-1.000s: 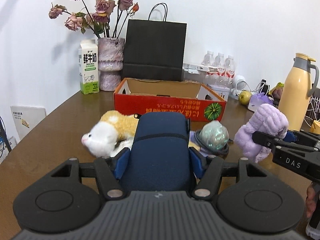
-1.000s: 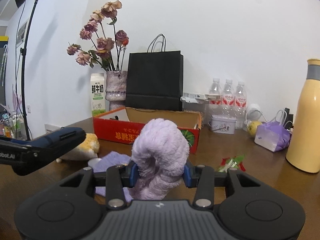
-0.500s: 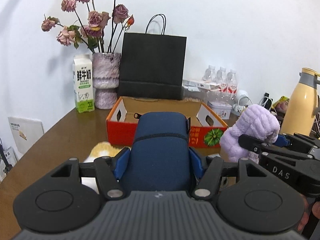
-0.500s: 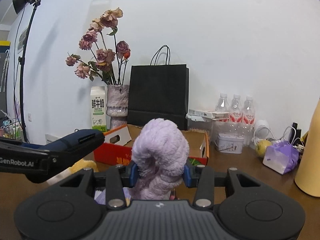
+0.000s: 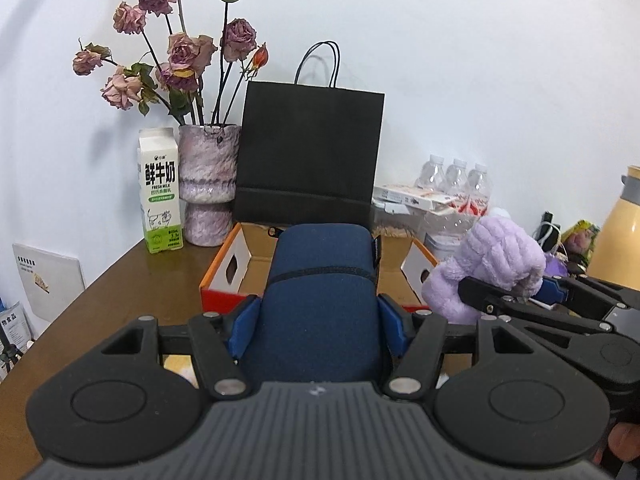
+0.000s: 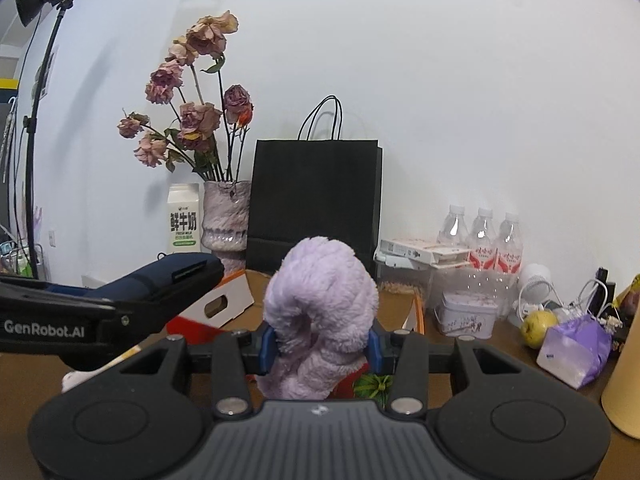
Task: Organize objects
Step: 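Carry the towel and pouch in both grippers over the cardboard box, then lower both items into the box and open both grippers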
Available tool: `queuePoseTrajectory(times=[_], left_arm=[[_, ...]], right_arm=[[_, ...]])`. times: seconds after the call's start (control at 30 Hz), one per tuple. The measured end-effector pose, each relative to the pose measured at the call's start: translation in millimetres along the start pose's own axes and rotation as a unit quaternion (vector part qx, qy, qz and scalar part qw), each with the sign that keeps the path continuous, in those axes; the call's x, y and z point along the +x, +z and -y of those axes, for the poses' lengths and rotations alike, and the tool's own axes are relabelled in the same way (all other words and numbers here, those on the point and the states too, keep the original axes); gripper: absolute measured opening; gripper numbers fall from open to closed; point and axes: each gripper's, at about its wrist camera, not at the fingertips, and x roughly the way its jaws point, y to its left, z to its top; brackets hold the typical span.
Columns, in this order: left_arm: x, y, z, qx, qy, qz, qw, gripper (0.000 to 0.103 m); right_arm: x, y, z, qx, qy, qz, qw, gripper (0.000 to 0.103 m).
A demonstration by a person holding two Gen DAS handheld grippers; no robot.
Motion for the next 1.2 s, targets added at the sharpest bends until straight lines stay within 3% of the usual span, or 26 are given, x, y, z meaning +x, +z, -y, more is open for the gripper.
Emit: queuePoseTrajectory(times=[0.47, 1.2], left_arm=[[74, 31, 6, -0.022, 0.023, 0.013, 0.9994, 0.064], [193, 42, -9, -0.027, 0.049, -0.055, 0.9969, 0.065]], right_arm=[[73, 12, 12, 0.018, 0.005, -0.003, 1.0, 0.041], [185, 10, 38, 0.035, 0.005, -0.067, 0.997, 0.042]])
